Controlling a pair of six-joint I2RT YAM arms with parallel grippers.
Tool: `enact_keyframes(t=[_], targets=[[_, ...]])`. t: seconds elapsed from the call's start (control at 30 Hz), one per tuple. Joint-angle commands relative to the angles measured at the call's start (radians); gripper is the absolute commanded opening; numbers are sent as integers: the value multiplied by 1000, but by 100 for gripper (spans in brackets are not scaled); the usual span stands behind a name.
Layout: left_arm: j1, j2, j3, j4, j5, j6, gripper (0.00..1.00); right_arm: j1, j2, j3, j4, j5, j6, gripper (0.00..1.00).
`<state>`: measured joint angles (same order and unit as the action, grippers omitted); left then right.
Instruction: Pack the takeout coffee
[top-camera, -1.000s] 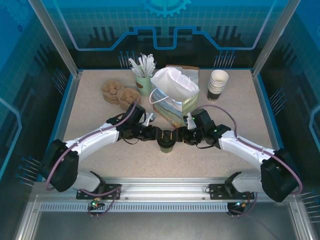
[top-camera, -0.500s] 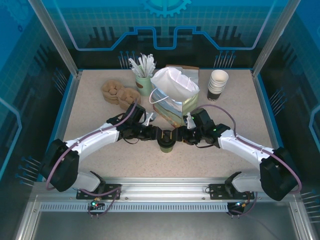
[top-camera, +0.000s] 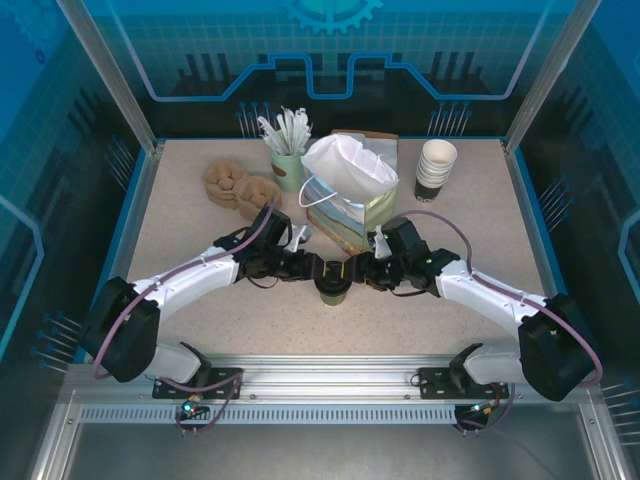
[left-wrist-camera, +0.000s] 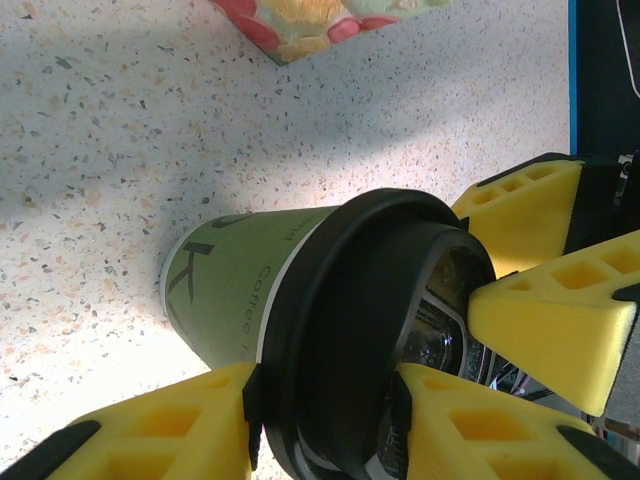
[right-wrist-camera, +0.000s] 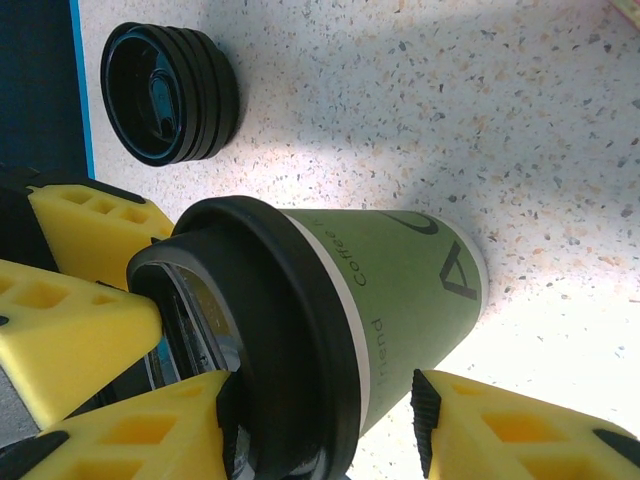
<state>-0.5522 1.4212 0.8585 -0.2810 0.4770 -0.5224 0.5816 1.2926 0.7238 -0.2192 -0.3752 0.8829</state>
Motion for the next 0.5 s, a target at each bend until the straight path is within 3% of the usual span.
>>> enact_keyframes(t=[0.0,0.47], targets=[[4,28,-56,-69,-42,19,39,-7,18,-55,-89,71,3,49],[4,5,-65,-65,-34,9,39,-6,37,-32,-78,69,-26,49]])
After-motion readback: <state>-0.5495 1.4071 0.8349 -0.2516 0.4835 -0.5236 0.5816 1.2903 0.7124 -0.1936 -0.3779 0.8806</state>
